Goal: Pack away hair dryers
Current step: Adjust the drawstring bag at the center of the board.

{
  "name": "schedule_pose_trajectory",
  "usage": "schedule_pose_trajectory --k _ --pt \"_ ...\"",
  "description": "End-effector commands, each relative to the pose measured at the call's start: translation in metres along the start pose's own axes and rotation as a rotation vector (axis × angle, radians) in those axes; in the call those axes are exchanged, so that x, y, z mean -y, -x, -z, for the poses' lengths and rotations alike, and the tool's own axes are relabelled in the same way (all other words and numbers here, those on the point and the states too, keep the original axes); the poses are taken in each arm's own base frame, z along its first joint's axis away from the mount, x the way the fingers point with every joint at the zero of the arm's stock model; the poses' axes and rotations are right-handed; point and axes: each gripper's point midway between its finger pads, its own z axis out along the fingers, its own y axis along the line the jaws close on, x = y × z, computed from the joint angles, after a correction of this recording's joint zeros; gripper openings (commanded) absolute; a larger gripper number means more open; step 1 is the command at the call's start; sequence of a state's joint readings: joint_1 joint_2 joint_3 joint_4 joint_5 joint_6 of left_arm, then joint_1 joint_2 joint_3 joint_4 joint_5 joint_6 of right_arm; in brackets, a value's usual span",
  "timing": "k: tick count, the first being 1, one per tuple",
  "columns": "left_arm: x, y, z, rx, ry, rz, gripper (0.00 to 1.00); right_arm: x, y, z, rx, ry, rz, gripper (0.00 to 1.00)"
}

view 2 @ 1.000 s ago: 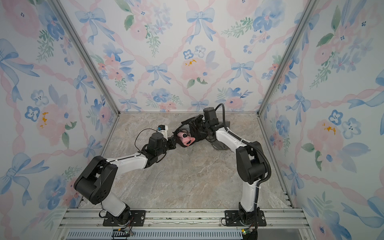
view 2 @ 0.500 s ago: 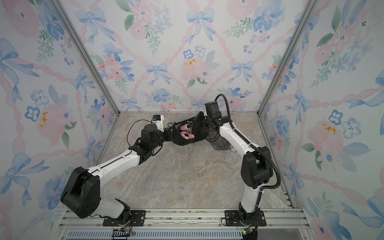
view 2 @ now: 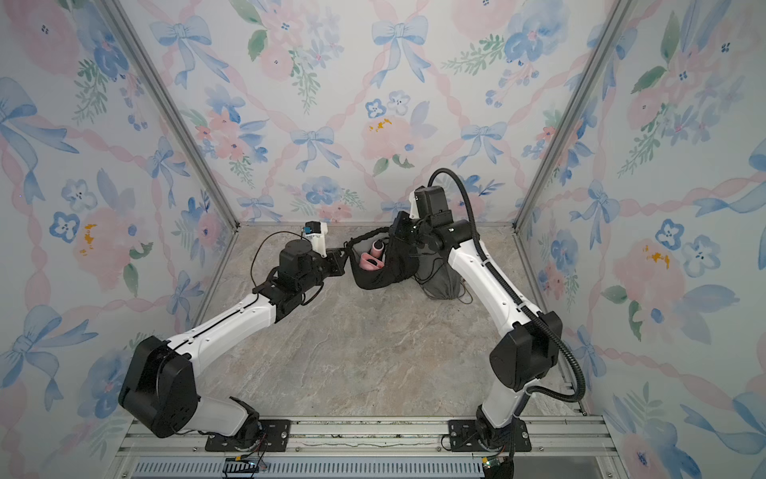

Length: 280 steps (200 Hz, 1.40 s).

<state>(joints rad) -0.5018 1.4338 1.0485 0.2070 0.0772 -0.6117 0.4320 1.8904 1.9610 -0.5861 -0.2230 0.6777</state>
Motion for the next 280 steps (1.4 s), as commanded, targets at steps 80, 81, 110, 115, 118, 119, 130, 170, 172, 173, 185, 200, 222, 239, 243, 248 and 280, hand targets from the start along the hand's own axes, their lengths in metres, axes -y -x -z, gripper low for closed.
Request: schedule_pose_trajectory --k 80,81,110,115,118,119,130,170,172,173,185,200,222,239,243,248,280 --pt "0.044 0.07 0.043 0.14 -0.109 -0.038 0.0 0.017 -0.011 -0.016 -0.111 -0.092 0.187 0.0" --pt "0.045 0.07 0.043 0.139 -0.11 -0.039 0.0 0.017 -0.011 -0.015 -0.109 -0.091 0.188 0.0" --pt "0.034 0.07 0.04 0.134 -0.087 -0.034 0.0 -0.02 -0.018 -0.007 -0.099 0.002 0.245 0.0" --pt "0.032 0.069 0.038 0.127 -0.082 -0.032 0.0 -0.025 -0.019 -0.006 -0.095 0.01 0.256 0.0" --pt "0.031 0.067 0.037 0.122 -0.081 -0.03 0.0 -0.026 -0.019 -0.006 -0.092 0.013 0.262 0.0" --pt "0.031 0.067 0.037 0.121 -0.082 -0.03 0.0 -0.026 -0.019 -0.007 -0.092 0.014 0.265 0.0" --pt "0.032 0.067 0.038 0.115 -0.086 -0.03 0.0 -0.022 -0.022 -0.013 -0.095 0.0 0.273 0.0" --pt "0.024 0.069 0.051 0.129 -0.05 -0.041 0.0 -0.012 -0.037 -0.04 -0.142 0.003 0.241 0.0" --pt "0.023 0.068 0.051 0.127 -0.048 -0.041 0.0 -0.013 -0.037 -0.04 -0.14 0.003 0.244 0.0" --pt "0.023 0.068 0.052 0.126 -0.048 -0.042 0.0 -0.013 -0.037 -0.041 -0.14 0.003 0.246 0.0" --pt "0.017 0.061 0.052 0.115 -0.032 -0.04 0.0 -0.018 -0.037 -0.042 -0.134 0.017 0.257 0.0" --pt "0.011 0.05 0.054 0.1 -0.021 -0.038 0.0 -0.019 -0.036 -0.047 -0.134 0.026 0.257 0.0" --pt "0.003 0.038 0.061 0.087 -0.005 -0.035 0.0 -0.023 -0.032 -0.057 -0.134 0.059 0.261 0.0" --pt "0.0 0.03 0.067 0.081 0.001 -0.032 0.0 -0.028 -0.028 -0.064 -0.121 0.088 0.277 0.0" --pt "-0.002 0.028 0.068 0.081 0.004 -0.03 0.0 -0.029 -0.026 -0.066 -0.116 0.094 0.281 0.0" --pt "-0.002 0.026 0.07 0.079 0.005 -0.027 0.0 -0.031 -0.025 -0.069 -0.111 0.102 0.288 0.0" --pt "0.002 0.006 0.072 0.054 0.003 -0.029 0.0 -0.044 -0.015 -0.083 -0.086 0.17 0.329 0.0"
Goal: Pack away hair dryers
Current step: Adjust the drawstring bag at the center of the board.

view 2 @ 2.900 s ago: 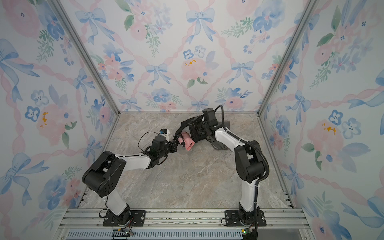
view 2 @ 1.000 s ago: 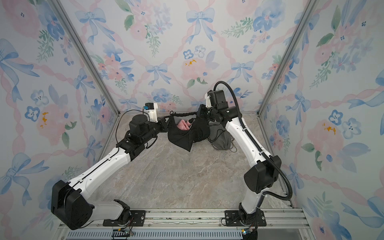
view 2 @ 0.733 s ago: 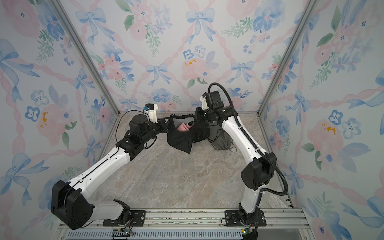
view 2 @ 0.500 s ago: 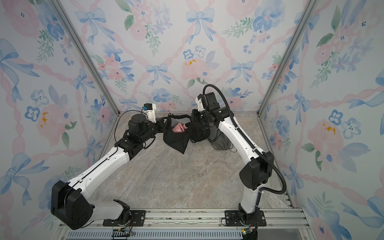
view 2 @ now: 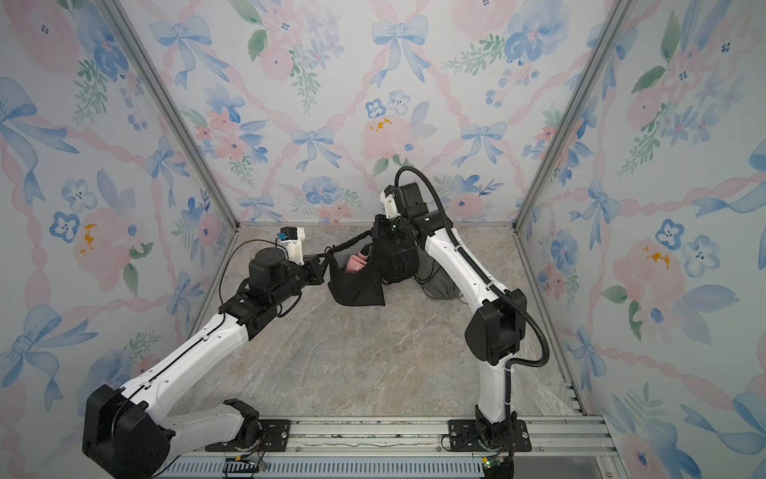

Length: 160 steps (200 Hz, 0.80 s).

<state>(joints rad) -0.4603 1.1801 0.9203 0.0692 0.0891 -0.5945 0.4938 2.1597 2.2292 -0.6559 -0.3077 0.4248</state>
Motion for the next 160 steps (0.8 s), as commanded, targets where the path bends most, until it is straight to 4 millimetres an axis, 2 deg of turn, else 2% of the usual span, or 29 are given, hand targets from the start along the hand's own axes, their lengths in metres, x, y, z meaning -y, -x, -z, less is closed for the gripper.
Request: schedule_pose_trajectory --k 1,24,45,73,86,136,158,160 --pt "0.013 0.004 0.008 0.047 -0.026 -0.024 0.0 -0.017 0.022 -0.01 0.064 0.087 0.07 0.0" --pt "0.017 -0.013 0.007 0.023 -0.025 -0.025 0.0 -0.029 0.033 -0.017 0.096 0.151 0.109 0.0" --pt "0.019 -0.03 0.007 -0.006 -0.021 -0.033 0.0 -0.043 0.044 -0.015 0.149 0.208 0.155 0.0" --pt "0.012 -0.056 0.004 -0.056 -0.003 -0.016 0.0 -0.059 0.044 -0.014 0.196 0.251 0.244 0.0" --pt "0.012 -0.066 0.002 -0.074 -0.001 -0.012 0.0 -0.062 0.037 -0.016 0.202 0.273 0.262 0.0" --pt "0.003 -0.094 -0.001 -0.111 0.016 -0.001 0.0 -0.051 -0.001 -0.026 0.206 0.311 0.257 0.0" --pt "0.003 -0.095 0.001 -0.109 0.014 0.002 0.0 -0.048 -0.016 -0.026 0.18 0.296 0.252 0.0" --pt "-0.003 -0.104 0.002 -0.128 0.027 0.001 0.0 -0.048 -0.017 -0.026 0.18 0.296 0.252 0.0"
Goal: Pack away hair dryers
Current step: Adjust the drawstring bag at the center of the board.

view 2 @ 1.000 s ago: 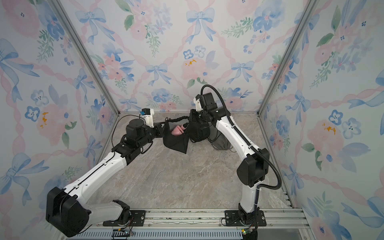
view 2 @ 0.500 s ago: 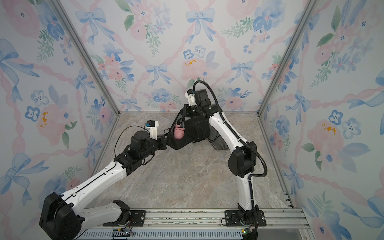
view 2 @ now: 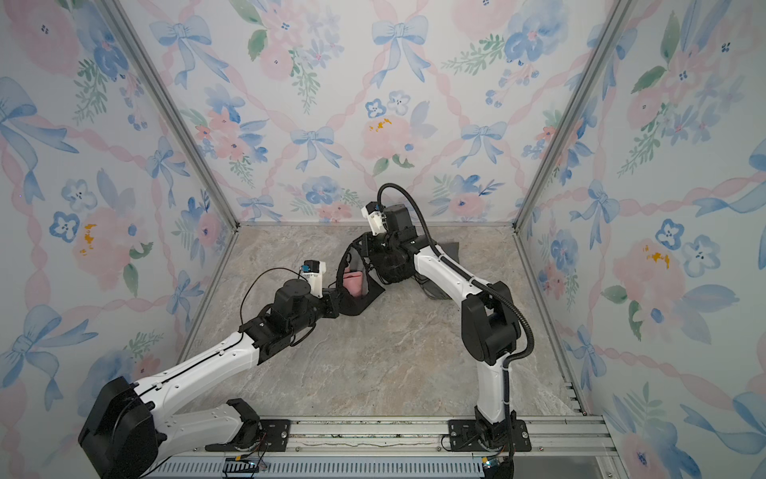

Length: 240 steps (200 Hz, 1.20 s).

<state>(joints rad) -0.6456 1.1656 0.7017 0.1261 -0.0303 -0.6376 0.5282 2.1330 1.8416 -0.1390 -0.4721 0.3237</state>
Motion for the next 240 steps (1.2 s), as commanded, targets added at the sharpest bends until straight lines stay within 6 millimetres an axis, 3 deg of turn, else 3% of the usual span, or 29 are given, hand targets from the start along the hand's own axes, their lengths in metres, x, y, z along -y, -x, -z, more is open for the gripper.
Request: schedule_pose_trajectory --k 1,13,41,58,96,124,138,146,180,240 --pt "-0.002 -0.003 0.003 0.024 -0.003 0.016 0.0 -0.032 0.03 0.02 0.118 0.058 0.086 0.0" --pt "-0.006 -0.005 0.005 0.026 0.005 0.016 0.01 -0.033 0.024 0.02 0.11 0.056 0.083 0.02" --pt "-0.005 0.008 0.02 0.083 0.009 -0.003 0.64 -0.035 0.014 0.022 0.093 0.054 0.073 0.04" --pt "-0.01 0.021 0.036 0.13 0.047 -0.023 0.81 -0.036 0.015 0.023 0.093 0.054 0.067 0.05" --pt "-0.038 0.049 0.062 0.189 0.126 0.002 0.94 -0.038 0.015 0.024 0.086 0.051 0.066 0.05" --pt "-0.062 0.056 0.061 0.186 0.162 0.087 0.97 -0.036 0.009 0.021 0.078 0.05 0.068 0.05" --pt "-0.069 0.05 0.054 0.159 0.179 0.117 0.97 -0.032 0.005 0.018 0.065 0.045 0.065 0.05" --pt "-0.062 0.063 0.053 0.177 0.163 0.126 0.97 -0.028 0.002 0.015 0.059 0.038 0.06 0.06" --pt "-0.062 0.064 0.044 0.156 0.166 0.136 0.97 -0.013 -0.005 0.003 0.031 0.024 0.035 0.17" --pt "-0.064 0.064 0.041 0.152 0.175 0.123 0.97 0.004 -0.004 -0.012 0.026 0.018 -0.004 0.23"
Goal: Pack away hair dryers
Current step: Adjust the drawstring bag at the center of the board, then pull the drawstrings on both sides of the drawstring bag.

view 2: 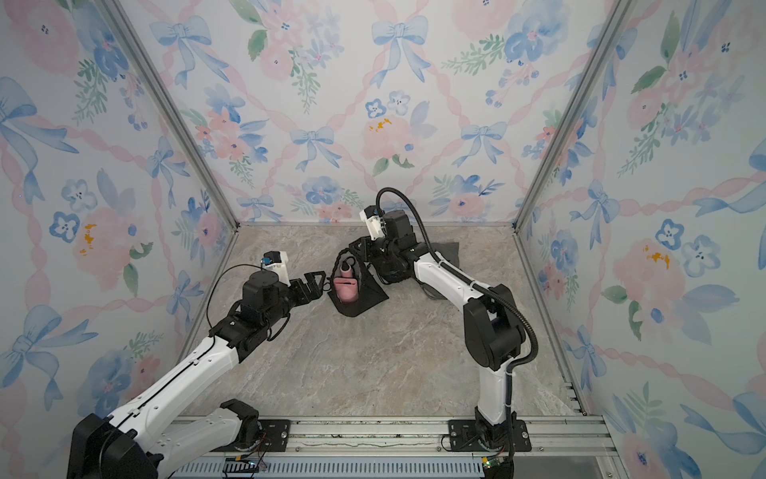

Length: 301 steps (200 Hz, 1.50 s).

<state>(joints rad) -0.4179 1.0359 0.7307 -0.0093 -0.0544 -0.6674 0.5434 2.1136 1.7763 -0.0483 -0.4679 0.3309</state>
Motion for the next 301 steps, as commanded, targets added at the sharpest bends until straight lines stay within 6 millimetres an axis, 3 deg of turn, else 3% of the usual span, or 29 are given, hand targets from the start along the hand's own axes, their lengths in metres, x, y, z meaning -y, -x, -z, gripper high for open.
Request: schedule_pose_trajectory --k 1,44,77,116,138,167,192,230,238,261,278,301 --pt "0.003 0.005 0.0 0.004 -0.006 0.004 0.97 0.012 -0.001 -0.009 -0.005 -0.003 -0.024 0.23" --pt "-0.003 0.0 -0.002 -0.006 0.011 0.0 0.98 0.011 0.008 -0.008 0.019 0.007 -0.03 0.37" --pt "-0.006 0.0 0.0 -0.003 0.013 -0.008 0.98 0.008 0.024 0.003 0.066 0.015 -0.032 0.56" --pt "-0.016 0.0 0.003 -0.009 0.016 -0.002 0.98 0.003 0.052 0.037 0.192 0.05 -0.067 0.69" --pt "-0.021 0.007 0.011 0.018 0.017 -0.018 0.98 0.002 0.069 0.061 0.266 0.072 -0.087 0.71" --pt "-0.029 0.024 0.025 0.084 0.062 -0.147 0.98 0.002 0.074 0.091 0.32 0.07 -0.08 0.71" --pt "-0.026 0.025 0.024 0.07 0.055 -0.364 0.98 0.001 0.06 0.11 0.318 0.045 -0.021 0.7" --pt "-0.022 0.022 0.023 0.033 0.002 -0.696 0.98 0.012 0.007 0.13 0.221 -0.042 0.121 0.69" --pt "-0.018 0.02 0.025 0.028 -0.048 -0.741 0.98 0.006 0.002 0.142 0.221 -0.042 0.163 0.68" --pt "-0.001 0.004 0.033 -0.002 -0.276 -0.804 0.98 0.001 -0.019 0.157 0.194 -0.026 0.235 0.66" --pt "0.013 0.006 0.041 -0.001 -0.412 -0.786 0.98 -0.002 -0.029 0.164 0.204 0.014 0.278 0.64" --pt "0.007 -0.002 0.028 -0.054 -0.47 -0.792 0.98 -0.002 -0.04 0.162 0.2 0.085 0.322 0.62"
